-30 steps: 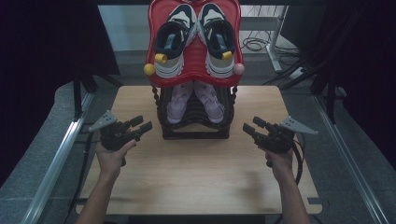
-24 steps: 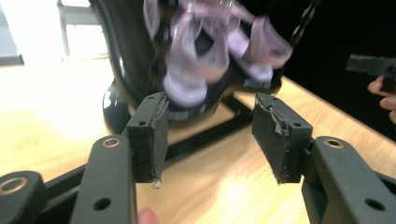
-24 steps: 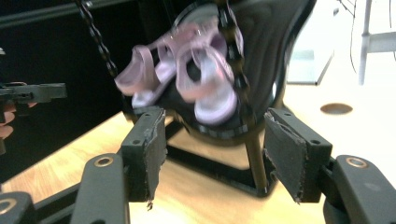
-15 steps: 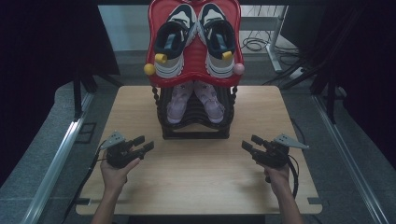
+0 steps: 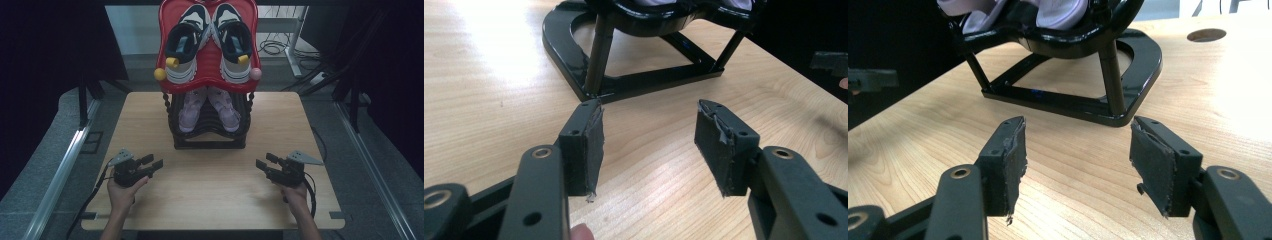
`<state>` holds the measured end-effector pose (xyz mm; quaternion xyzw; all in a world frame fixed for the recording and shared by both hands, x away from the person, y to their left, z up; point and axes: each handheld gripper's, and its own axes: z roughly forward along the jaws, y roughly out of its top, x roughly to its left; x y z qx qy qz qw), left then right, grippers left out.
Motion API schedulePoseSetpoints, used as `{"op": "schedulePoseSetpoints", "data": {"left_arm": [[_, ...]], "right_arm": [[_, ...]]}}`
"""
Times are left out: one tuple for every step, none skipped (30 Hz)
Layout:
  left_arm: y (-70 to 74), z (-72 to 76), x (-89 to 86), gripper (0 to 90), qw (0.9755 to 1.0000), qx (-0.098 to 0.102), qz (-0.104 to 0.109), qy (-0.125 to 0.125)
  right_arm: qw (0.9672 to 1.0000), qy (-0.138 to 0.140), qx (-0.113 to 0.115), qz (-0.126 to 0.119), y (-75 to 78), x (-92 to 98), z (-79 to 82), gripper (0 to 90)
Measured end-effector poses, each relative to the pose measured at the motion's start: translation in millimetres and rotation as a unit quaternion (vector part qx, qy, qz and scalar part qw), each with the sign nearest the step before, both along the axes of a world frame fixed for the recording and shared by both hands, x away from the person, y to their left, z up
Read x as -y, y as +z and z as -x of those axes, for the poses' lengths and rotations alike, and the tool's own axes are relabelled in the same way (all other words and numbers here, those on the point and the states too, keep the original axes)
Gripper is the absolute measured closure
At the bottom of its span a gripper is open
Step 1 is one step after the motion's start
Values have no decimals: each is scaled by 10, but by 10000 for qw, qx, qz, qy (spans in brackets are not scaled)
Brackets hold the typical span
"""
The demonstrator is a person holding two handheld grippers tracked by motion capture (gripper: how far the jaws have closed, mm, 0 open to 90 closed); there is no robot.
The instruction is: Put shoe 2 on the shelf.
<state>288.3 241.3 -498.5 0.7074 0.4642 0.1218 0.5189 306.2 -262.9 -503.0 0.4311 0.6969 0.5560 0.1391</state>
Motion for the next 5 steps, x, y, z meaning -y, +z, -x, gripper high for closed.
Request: {"op": "schedulePoseSetpoints", "data": {"left_arm": [[-2, 0, -1, 454, 10000, -8, -12, 1], [-5, 0, -1, 454, 10000, -19, -9, -3], [-7, 0, 0, 454, 10000, -32, 3, -11], [-11, -1, 0, 454, 10000, -47, 6, -29], [-14, -2, 1, 452, 10000, -61, -3, -40]], "right_arm": [[10000, -9, 6, -14, 11, 11, 8, 395], [10000, -12, 15, -29, 16, 17, 12, 395], [10000, -17, 31, -39, 21, 25, 15, 396], [10000, -32, 31, -49, 26, 31, 20, 395], [10000, -37, 44, -38, 29, 43, 21, 395]]}}
